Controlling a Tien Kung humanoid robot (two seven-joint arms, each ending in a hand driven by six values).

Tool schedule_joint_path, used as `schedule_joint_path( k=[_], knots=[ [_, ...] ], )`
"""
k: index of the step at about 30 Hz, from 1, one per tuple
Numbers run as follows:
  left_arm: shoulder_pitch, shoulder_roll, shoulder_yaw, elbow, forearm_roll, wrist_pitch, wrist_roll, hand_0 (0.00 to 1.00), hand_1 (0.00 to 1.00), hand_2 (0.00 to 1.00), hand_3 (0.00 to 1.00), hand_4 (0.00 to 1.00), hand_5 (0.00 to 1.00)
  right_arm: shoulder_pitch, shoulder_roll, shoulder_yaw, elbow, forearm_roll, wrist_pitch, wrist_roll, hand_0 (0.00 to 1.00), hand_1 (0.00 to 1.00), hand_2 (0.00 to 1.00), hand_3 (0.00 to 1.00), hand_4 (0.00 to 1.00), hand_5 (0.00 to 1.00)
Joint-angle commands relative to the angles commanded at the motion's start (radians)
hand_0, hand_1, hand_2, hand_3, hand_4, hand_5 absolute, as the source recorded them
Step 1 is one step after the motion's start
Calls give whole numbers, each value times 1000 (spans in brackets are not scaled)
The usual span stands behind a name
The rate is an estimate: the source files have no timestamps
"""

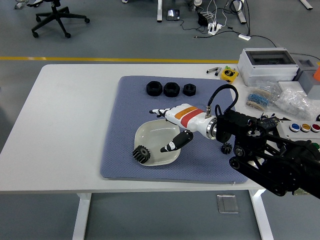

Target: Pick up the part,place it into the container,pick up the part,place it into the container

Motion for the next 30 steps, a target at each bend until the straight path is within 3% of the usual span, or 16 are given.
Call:
schedule_joint_path(
  k=[11,13,19,30],
  knots=[
    [-3,0,-1,0,-10,2,-6,823,802,834,576,496,711,-80,-130,127,-11,3,67,10,496,595,702,749,998,373],
    [-3,0,-2,0,-8,2,-5,823,802,834,576,495,710,-93,-147,145,-8,9,69,12,484,585,689,697,998,350],
    [-2,0,-5,0,-3,1,-4,823,801,834,576,495,711,-117,-191,166,-7,6,81,11,468,583,684,679,998,338],
    [-2,0,-6,0,-2,3,-4,822,801,834,577,496,714,-160,-163,116,-109,36,89,13,466,580,680,666,998,331]
  ],
)
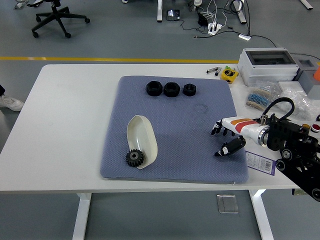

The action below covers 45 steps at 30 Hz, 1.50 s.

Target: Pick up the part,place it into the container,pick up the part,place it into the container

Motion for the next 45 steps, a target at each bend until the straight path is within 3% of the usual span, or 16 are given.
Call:
schedule_joint_path(
  k=[6,7,12,13,18,19,45],
  knots=[
    [2,0,-6,0,7,0,2,822,801,835,576,496,714,-13,-15,4,-1,-2,0,-4,459,579,680,654,998,325],
    [3,0,-6,0,8,0,3,822,800,835,575,494,715,-14,-16,6,-1,-2,0,-5,373,502,589,564,944,291],
    [8,0,-8,0,16,0,6,822,800,835,575,494,715,-21,-22,14,1,4,-9,-8,373,502,589,564,944,291],
    [8,0,-8,0,18,0,6,822,799,835,574,493,716,-22,-23,15,1,5,-10,-9,318,446,513,507,854,269],
    [11,0,-14,0,27,0,8,822,799,835,574,493,716,-26,-30,17,4,10,-24,-7,318,446,513,507,854,269],
    [11,0,-15,0,29,0,8,822,798,836,575,491,717,-27,-31,17,5,10,-25,-5,267,412,474,488,761,281],
    [2,0,-9,0,26,-2,8,821,796,837,573,485,723,-24,-48,32,32,53,-39,17,195,357,429,481,750,322]
  ],
)
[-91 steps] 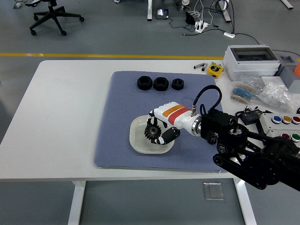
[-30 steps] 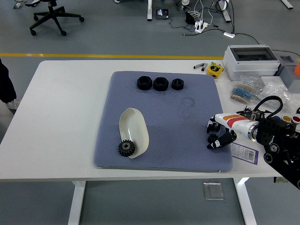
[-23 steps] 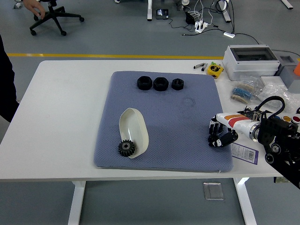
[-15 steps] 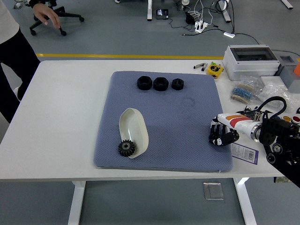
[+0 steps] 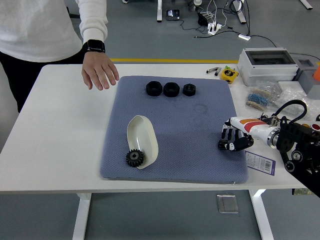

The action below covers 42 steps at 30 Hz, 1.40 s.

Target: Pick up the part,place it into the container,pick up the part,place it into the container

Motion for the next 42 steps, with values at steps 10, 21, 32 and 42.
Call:
schedule_joint_path(
  k=[10,21,32,42],
  knots=[
    [0,0,-4,0,3,0,1,821,795,837,573,484,723,-4,-5,5,6,6,9,-9,201,369,438,487,744,301],
    [0,0,-5,0,5,0,1,821,795,836,573,484,725,-2,-16,17,50,-31,20,-6,226,405,485,512,821,307],
    [0,0,-5,0,5,0,2,821,794,835,572,485,728,-1,-2,-7,16,-55,20,-13,283,454,564,598,980,385],
    [2,0,-5,0,14,-1,6,821,794,836,573,483,726,-1,23,-27,-20,-29,-24,-17,265,428,519,525,837,385]
  ],
)
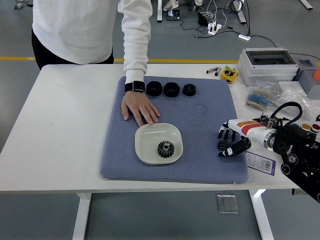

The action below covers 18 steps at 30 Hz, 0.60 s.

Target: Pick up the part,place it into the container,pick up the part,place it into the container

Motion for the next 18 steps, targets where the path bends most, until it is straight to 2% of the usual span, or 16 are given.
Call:
schedule_joint_path(
  k=[3,4,9,10,15,16,18],
  knots=[
    [1,0,-2,0,4,0,1,821,794,836,573,483,726,-1,2,-5,-6,4,1,-1,265,428,519,525,837,385],
    [2,0,-3,0,5,0,1,821,792,837,573,483,727,-3,3,-7,-8,5,1,-1,226,373,479,506,739,464],
    [3,0,-4,0,9,1,2,821,792,837,573,483,727,-7,9,-15,-27,4,5,-1,226,373,479,506,739,464],
    [3,0,-5,0,10,1,3,821,794,836,573,485,727,-8,9,-15,-28,2,6,-2,188,324,455,495,721,478],
    [5,0,-7,0,14,0,4,821,794,836,573,485,727,-9,7,-15,-25,3,0,-2,188,324,455,495,721,478],
    [6,0,-7,0,16,0,4,821,793,837,573,484,727,-10,7,-16,-23,3,-1,-2,122,214,376,479,702,494],
    [7,0,-8,0,18,0,5,821,793,837,573,484,727,-10,6,-15,-19,4,-4,-1,122,214,376,479,702,494]
  ],
)
